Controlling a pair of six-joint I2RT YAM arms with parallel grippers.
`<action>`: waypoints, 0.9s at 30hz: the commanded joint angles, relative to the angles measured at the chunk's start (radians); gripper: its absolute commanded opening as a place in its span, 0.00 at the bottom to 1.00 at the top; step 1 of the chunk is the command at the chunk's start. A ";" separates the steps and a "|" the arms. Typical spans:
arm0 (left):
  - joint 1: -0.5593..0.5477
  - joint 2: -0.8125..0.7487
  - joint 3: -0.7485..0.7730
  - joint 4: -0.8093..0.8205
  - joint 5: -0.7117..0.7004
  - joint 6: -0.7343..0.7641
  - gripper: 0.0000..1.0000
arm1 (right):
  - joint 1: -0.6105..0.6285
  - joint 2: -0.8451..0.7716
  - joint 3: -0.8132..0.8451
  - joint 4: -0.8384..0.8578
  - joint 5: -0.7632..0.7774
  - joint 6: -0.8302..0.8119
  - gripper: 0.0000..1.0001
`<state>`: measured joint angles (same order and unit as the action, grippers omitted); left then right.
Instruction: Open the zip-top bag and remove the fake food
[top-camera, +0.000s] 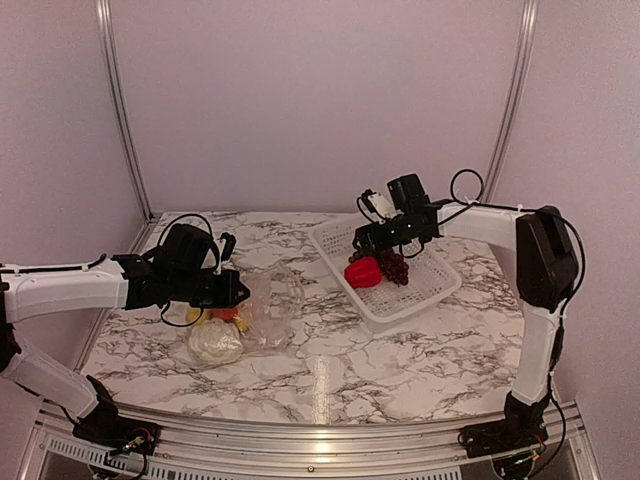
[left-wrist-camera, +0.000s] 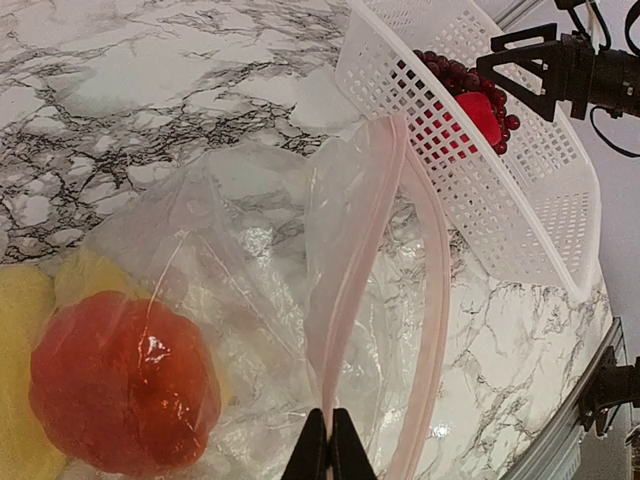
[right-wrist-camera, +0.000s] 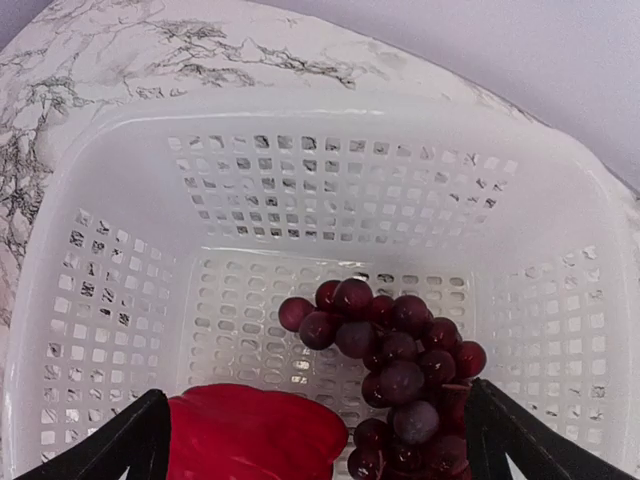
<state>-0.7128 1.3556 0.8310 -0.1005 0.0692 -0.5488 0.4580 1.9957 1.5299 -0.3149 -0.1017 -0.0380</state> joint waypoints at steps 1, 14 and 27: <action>0.007 0.008 0.025 -0.030 -0.002 0.022 0.00 | 0.004 -0.087 0.073 -0.015 0.040 -0.004 0.99; 0.008 -0.021 0.063 -0.006 0.036 0.028 0.00 | 0.143 -0.199 0.005 0.202 -0.413 0.235 0.86; 0.009 -0.082 0.086 -0.004 0.008 0.007 0.00 | 0.365 -0.015 -0.001 0.211 -0.455 0.386 0.44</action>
<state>-0.7094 1.3209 0.8989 -0.1020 0.0948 -0.5358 0.8143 1.9114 1.5139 -0.0990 -0.5636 0.2878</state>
